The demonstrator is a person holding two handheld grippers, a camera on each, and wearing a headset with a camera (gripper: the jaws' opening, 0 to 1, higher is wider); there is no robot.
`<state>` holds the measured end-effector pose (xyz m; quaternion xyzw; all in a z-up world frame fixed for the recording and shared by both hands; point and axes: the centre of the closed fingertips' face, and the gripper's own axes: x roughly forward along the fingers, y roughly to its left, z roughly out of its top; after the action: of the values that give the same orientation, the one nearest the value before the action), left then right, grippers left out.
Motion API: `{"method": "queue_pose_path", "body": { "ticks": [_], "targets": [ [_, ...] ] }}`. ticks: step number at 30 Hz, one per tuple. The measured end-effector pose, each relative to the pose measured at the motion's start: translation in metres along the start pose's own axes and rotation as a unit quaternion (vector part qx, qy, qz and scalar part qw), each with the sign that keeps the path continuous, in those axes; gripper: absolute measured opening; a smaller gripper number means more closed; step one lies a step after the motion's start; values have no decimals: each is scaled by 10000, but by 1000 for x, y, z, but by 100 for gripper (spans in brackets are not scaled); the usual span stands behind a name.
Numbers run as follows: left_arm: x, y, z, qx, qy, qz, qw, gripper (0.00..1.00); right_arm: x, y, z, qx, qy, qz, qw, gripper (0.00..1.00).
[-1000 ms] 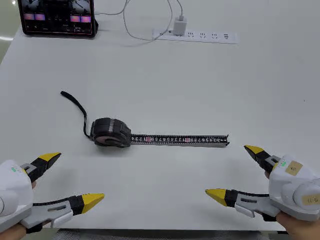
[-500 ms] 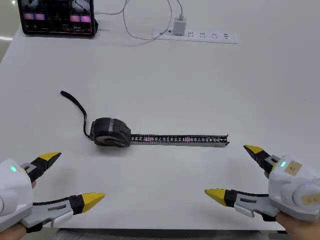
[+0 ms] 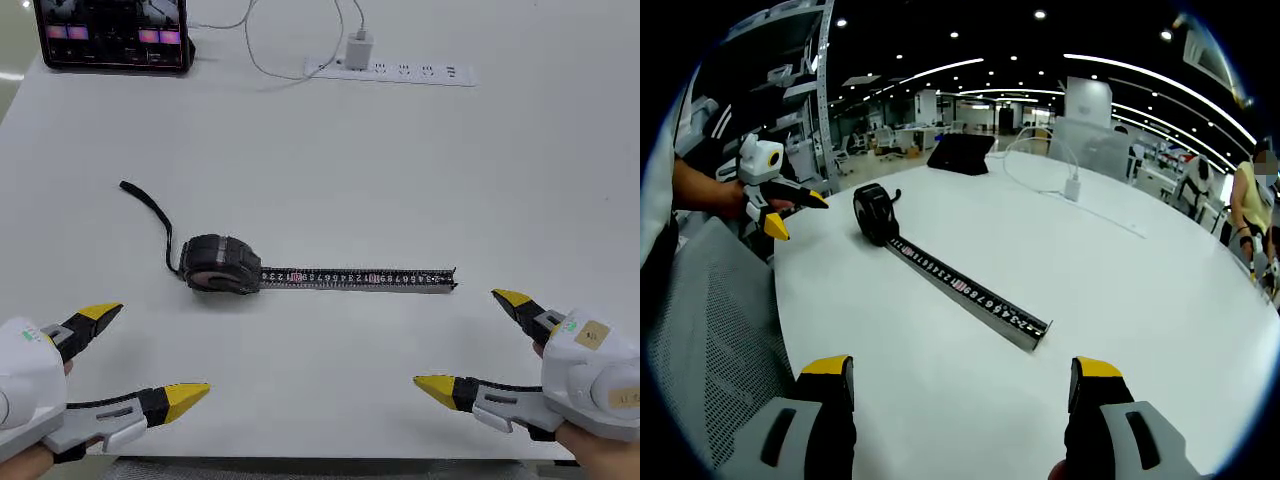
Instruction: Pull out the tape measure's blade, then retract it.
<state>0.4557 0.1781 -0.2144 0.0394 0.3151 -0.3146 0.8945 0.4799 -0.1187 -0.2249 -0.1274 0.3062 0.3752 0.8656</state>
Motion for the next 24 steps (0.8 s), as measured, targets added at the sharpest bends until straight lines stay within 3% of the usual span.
{"method": "queue_pose_path", "body": {
  "ticks": [24],
  "targets": [
    [5,-1,7,6,-64,-26,10000,84,1,1,2,-22,-9,14,10000,86]
  ]
}}
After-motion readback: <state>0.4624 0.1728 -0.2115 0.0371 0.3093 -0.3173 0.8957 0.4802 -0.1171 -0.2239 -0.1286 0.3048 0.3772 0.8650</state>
